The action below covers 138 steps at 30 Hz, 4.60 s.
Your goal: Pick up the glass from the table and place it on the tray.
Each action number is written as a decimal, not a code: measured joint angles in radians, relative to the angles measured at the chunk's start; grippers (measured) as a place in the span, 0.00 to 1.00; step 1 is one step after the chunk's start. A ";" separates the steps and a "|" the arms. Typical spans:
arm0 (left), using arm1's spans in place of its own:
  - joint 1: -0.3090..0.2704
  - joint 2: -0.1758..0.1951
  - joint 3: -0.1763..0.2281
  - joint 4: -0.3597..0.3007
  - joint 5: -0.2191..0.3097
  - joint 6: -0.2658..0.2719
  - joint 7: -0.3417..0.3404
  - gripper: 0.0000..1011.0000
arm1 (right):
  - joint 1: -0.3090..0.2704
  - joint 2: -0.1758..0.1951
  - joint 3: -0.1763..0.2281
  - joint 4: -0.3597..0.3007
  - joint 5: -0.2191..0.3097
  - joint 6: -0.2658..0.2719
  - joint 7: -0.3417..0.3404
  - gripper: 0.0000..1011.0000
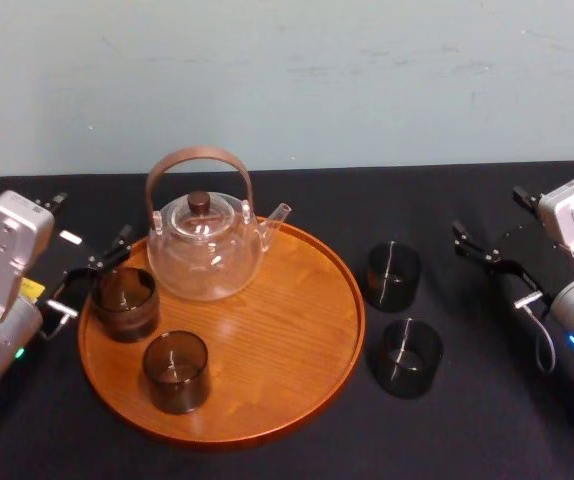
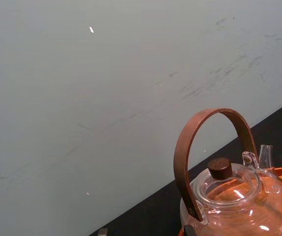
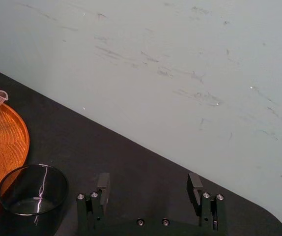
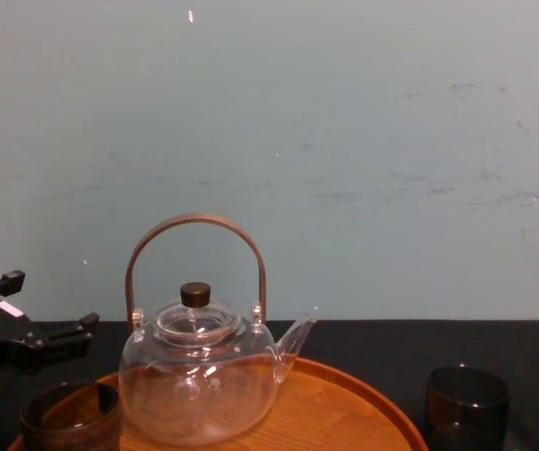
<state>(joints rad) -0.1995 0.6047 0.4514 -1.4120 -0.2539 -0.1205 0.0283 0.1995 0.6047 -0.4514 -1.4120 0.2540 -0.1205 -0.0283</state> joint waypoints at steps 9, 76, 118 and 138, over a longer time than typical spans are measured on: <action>0.000 0.000 0.000 0.000 0.000 0.000 0.000 0.99 | 0.000 0.000 0.000 0.000 0.000 0.000 0.000 0.99; 0.000 0.000 0.000 0.000 0.000 0.000 0.000 0.99 | -0.389 0.169 0.202 -0.390 0.123 0.249 0.302 0.99; 0.000 0.000 0.000 0.000 0.000 0.000 0.000 0.99 | -0.331 0.063 0.168 -0.351 0.048 0.318 0.456 0.99; 0.000 0.000 0.000 0.000 0.000 0.000 0.000 0.99 | -0.241 0.021 0.129 -0.283 0.039 0.361 0.474 0.99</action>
<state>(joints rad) -0.1996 0.6047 0.4514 -1.4120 -0.2539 -0.1205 0.0283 -0.0415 0.6261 -0.3226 -1.6947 0.2928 0.2405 0.4459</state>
